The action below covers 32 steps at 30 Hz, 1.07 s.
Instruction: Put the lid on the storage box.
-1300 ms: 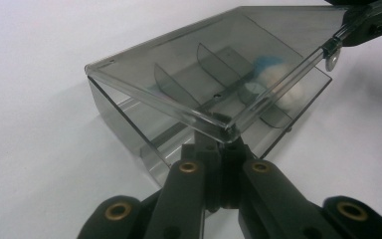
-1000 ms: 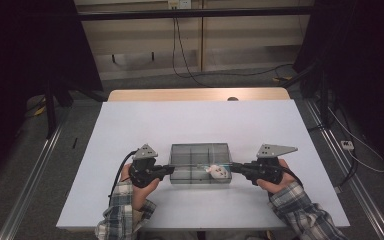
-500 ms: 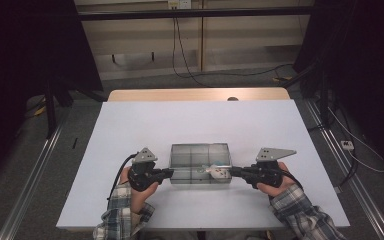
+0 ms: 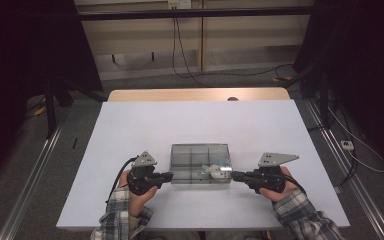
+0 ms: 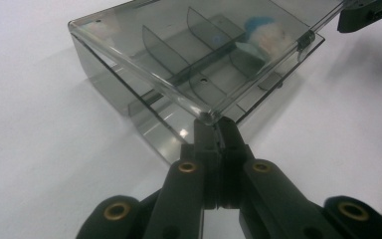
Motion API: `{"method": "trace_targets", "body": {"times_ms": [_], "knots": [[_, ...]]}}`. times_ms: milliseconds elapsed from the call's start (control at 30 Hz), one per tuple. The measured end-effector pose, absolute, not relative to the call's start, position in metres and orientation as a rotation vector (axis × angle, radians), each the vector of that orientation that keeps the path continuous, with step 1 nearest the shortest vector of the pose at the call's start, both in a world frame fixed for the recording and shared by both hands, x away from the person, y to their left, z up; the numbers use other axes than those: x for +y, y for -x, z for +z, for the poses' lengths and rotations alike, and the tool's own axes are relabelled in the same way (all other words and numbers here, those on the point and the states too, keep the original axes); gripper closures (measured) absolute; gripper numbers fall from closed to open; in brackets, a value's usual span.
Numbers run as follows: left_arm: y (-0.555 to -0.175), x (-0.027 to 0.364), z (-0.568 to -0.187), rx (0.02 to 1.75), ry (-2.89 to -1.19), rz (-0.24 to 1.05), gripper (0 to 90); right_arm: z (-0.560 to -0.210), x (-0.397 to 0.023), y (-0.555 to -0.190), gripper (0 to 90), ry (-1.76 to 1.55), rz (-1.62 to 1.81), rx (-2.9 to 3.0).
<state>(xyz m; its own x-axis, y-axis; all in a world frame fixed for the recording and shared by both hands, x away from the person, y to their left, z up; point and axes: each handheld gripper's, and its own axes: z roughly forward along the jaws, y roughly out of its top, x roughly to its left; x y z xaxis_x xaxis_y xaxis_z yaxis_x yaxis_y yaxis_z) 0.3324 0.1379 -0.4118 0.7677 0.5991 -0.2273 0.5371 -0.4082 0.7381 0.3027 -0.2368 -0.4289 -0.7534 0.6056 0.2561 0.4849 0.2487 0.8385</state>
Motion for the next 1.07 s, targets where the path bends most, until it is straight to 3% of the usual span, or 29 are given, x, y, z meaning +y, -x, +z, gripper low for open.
{"method": "trace_targets", "body": {"times_ms": [133,167,233,267,367,500,700,1067], "knots": [[-0.329,0.143,-0.413,0.853,-2.096,0.094,86.7,-0.43,-0.237,-0.301,88.9,-1.045,1.511,2.396],[-0.329,0.145,-0.413,0.865,-2.093,0.102,81.4,-0.43,-0.238,-0.3,85.4,-1.049,1.499,2.394],[-0.327,0.151,-0.416,0.882,-2.095,0.127,64.2,-0.43,-0.242,-0.298,74.3,-1.064,1.473,2.376],[-0.326,0.155,-0.416,0.881,-2.09,0.128,63.3,-0.43,-0.244,-0.297,66.0,-1.069,1.457,2.365],[-0.322,0.165,-0.415,0.876,-2.054,0.15,41.1,-0.427,-0.251,-0.294,47.4,-1.076,1.419,2.323],[-0.319,0.18,-0.415,0.88,-2.017,0.17,25.7,-0.428,-0.258,-0.291,33.9,-1.056,1.386,2.296],[-0.317,0.198,-0.417,0.9,-1.999,0.167,19.1,-0.432,-0.267,-0.286,24.8,-1.076,1.316,2.28],[-0.32,0.208,-0.419,0.899,-1.977,0.174,13.8,-0.44,-0.279,-0.285,19.6,-1.118,1.291,2.269]]}}
